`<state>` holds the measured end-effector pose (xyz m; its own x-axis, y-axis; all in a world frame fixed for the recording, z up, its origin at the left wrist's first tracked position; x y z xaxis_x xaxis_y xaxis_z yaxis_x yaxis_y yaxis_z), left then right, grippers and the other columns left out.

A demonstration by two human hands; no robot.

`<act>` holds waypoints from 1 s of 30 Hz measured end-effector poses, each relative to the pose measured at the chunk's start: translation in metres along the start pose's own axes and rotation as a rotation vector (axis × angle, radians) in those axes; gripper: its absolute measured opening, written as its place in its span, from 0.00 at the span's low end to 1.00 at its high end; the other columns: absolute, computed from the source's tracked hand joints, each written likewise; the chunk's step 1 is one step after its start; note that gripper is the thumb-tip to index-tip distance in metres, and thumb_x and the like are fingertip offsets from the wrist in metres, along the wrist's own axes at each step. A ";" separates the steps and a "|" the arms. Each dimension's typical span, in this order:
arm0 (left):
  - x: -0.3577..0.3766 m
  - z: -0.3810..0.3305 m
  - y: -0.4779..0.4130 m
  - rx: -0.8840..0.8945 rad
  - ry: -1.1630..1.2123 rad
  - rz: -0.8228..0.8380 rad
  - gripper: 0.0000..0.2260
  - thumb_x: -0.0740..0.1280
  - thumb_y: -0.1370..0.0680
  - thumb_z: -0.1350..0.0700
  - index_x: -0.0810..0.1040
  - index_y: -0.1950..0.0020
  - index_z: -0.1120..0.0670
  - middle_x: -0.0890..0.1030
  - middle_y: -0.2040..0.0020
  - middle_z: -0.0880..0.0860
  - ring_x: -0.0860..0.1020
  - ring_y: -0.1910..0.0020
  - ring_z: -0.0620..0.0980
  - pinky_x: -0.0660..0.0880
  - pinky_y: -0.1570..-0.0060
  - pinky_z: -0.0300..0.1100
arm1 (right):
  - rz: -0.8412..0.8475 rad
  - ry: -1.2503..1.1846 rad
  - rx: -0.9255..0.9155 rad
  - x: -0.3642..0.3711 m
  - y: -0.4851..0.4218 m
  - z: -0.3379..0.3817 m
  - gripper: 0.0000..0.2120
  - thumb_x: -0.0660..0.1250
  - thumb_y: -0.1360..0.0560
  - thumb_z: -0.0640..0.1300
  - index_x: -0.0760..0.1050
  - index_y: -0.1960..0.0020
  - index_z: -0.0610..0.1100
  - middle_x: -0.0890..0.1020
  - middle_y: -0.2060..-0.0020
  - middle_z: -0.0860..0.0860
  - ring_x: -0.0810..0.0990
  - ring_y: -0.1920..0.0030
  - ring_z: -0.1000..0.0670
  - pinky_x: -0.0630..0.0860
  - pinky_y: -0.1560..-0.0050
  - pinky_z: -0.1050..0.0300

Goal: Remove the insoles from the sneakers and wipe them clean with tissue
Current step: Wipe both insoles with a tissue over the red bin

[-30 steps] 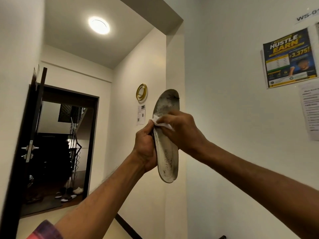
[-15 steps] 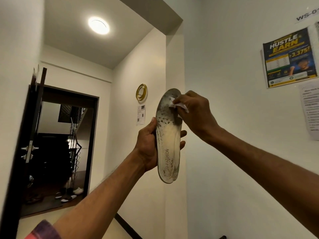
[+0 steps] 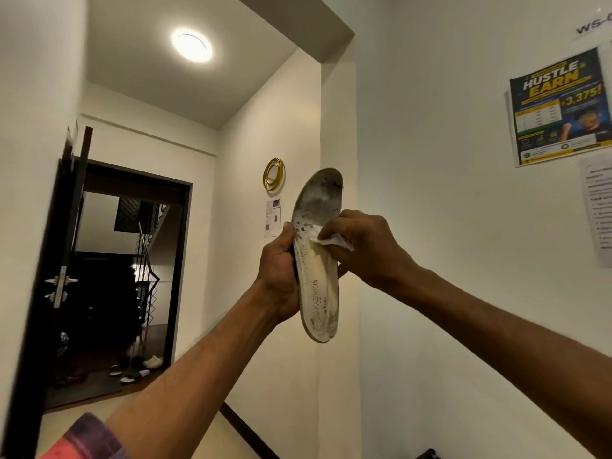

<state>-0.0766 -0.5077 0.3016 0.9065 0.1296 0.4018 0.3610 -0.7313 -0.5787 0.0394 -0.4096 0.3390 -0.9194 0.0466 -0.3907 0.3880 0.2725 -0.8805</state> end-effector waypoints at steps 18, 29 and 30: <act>-0.001 -0.001 -0.001 0.021 -0.004 -0.137 0.29 0.47 0.16 0.35 0.76 0.32 0.54 0.82 0.44 0.61 0.81 0.48 0.59 0.78 0.44 0.55 | -0.068 0.136 0.017 0.003 0.020 0.018 0.10 0.76 0.28 0.47 0.82 0.49 0.45 0.85 0.54 0.48 0.73 0.56 0.49 0.67 0.62 0.63; -0.002 -0.001 0.000 0.015 0.081 -0.138 0.29 0.54 0.18 0.35 0.74 0.28 0.55 0.81 0.35 0.64 0.80 0.35 0.64 0.77 0.36 0.56 | -0.065 -0.070 -0.061 0.032 0.025 0.047 0.05 0.73 0.26 0.38 0.82 0.50 0.41 0.82 0.55 0.46 0.80 0.58 0.49 0.81 0.57 0.57; -0.002 -0.003 0.000 0.023 0.081 -0.139 0.30 0.54 0.18 0.35 0.73 0.28 0.56 0.80 0.33 0.64 0.78 0.33 0.64 0.77 0.35 0.57 | -0.055 -0.089 -0.069 0.031 0.025 0.046 0.06 0.74 0.26 0.38 0.82 0.50 0.40 0.82 0.55 0.46 0.80 0.58 0.50 0.80 0.57 0.60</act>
<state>-0.0790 -0.5097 0.3028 0.8271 0.1733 0.5347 0.4875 -0.6946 -0.5290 0.0240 -0.4452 0.2927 -0.9283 -0.0548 -0.3677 0.3292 0.3380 -0.8817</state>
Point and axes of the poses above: each hand's wrist, its own y-axis away from the middle knuckle, its own x-axis out of the palm, z = x × y, the point moved 1 cm from there along -y, towards the middle knuckle
